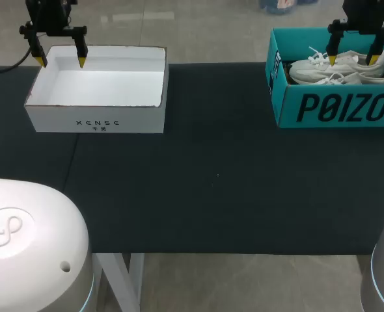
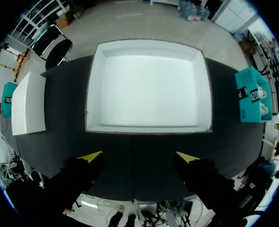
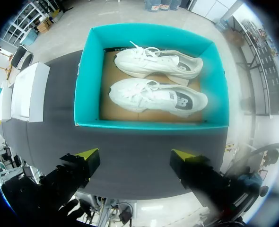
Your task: Take the shoe out of the shoebox, open the shoe tongue, remove and reinsert the insole, then place the shoe into the shoebox
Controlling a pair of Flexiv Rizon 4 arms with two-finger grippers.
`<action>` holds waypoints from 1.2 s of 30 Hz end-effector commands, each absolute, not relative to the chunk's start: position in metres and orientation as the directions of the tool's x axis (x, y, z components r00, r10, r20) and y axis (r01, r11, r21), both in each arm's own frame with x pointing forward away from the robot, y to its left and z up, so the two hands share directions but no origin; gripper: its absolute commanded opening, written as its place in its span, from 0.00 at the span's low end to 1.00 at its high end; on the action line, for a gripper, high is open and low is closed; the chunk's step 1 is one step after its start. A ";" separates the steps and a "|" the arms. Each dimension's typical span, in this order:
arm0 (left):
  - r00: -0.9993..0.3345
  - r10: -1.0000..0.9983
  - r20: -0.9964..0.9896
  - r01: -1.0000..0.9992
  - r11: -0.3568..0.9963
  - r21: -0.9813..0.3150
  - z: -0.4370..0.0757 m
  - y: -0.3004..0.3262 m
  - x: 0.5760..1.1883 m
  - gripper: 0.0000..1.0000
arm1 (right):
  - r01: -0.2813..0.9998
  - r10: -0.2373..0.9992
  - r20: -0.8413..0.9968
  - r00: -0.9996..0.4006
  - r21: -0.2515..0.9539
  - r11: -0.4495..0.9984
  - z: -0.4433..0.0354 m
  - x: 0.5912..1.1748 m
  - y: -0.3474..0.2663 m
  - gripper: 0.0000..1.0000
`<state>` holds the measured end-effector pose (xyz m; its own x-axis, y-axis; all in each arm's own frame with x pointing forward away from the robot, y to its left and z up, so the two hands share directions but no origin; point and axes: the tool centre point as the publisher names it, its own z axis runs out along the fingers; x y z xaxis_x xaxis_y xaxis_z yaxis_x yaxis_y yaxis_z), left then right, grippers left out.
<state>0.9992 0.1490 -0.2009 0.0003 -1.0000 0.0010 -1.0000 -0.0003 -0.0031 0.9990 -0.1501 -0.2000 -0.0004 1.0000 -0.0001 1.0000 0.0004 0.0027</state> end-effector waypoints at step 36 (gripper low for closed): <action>0.000 -1.000 0.001 -1.000 0.000 -0.002 -0.201 0.149 0.999 1.00 | 0.971 0.975 0.036 0.219 0.088 -0.221 -0.213 1.035 -0.194 1.00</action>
